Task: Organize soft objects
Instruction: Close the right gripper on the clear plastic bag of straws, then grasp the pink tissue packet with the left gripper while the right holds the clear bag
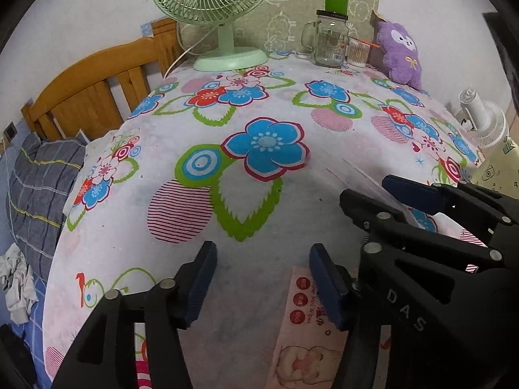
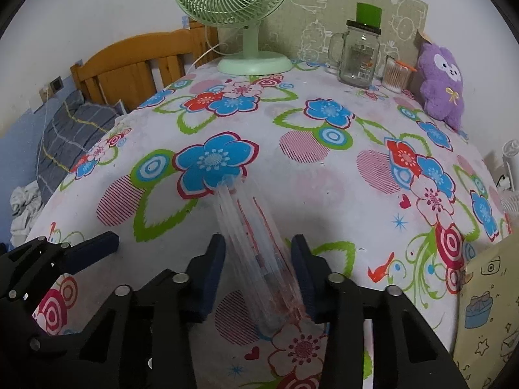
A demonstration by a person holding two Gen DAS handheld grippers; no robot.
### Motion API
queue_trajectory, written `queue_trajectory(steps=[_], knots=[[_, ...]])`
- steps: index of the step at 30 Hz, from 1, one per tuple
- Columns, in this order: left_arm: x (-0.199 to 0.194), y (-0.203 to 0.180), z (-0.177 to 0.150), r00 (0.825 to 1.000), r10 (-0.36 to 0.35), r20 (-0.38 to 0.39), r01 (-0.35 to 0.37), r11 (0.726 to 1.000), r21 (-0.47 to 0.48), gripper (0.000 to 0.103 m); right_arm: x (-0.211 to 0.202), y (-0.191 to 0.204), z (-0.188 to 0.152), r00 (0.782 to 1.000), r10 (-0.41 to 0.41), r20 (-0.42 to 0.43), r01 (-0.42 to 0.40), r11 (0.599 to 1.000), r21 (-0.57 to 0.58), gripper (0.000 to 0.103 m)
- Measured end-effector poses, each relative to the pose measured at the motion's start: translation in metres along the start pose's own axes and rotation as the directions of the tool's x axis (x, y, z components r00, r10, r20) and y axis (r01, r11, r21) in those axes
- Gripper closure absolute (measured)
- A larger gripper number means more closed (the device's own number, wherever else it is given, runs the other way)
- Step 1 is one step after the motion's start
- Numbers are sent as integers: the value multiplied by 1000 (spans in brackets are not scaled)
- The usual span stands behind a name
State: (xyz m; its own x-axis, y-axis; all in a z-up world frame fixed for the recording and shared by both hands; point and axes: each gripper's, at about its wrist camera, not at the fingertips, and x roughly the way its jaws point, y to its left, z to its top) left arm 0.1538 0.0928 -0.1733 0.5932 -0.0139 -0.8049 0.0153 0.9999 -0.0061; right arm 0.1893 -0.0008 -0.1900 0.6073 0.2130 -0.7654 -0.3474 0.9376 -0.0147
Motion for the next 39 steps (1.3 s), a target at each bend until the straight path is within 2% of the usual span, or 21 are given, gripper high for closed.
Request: queue_trajectory(steps=[2,7,8,9,18,22,26,39], knots=[[-1,-1,0,1000,-5,0,5,1000,-3,30,-3,-2,-1,1000,3,2,-3,1000,6,64],[-10,-7,-4,1000,-6,25,6,1000,-1,26,-14,-5,-5,1000,-1,14,0,1000,13,71],[-11,-7,-5,1000,-8,25,8,1000,-1,26,-17,-4,-7,1000,-5,20,4,1000,10,79],[-12,-8,-7,1000,-8,24,8,1000,0,26,-20,-4,-8,1000,-12,23,12,1000,8,80],[-18,-16,-20,1000,-15,24,14,1000,26,26,-30,-4,-23,1000,-20,16,19,1000,22,83],[-22,-17,-26,999,-27,27,26,999,27,29,-35,-4,-28,1000,-17,11,16,999,40,84],[-26,-18,-31,999,-30,30,29,999,32,37,-38,-3,-32,1000,-7,7,7,999,53,85],[-38,-18,-43,999,-15,38,13,998,54,37,-53,0,-41,1000,-2,22,0,998,60,85]])
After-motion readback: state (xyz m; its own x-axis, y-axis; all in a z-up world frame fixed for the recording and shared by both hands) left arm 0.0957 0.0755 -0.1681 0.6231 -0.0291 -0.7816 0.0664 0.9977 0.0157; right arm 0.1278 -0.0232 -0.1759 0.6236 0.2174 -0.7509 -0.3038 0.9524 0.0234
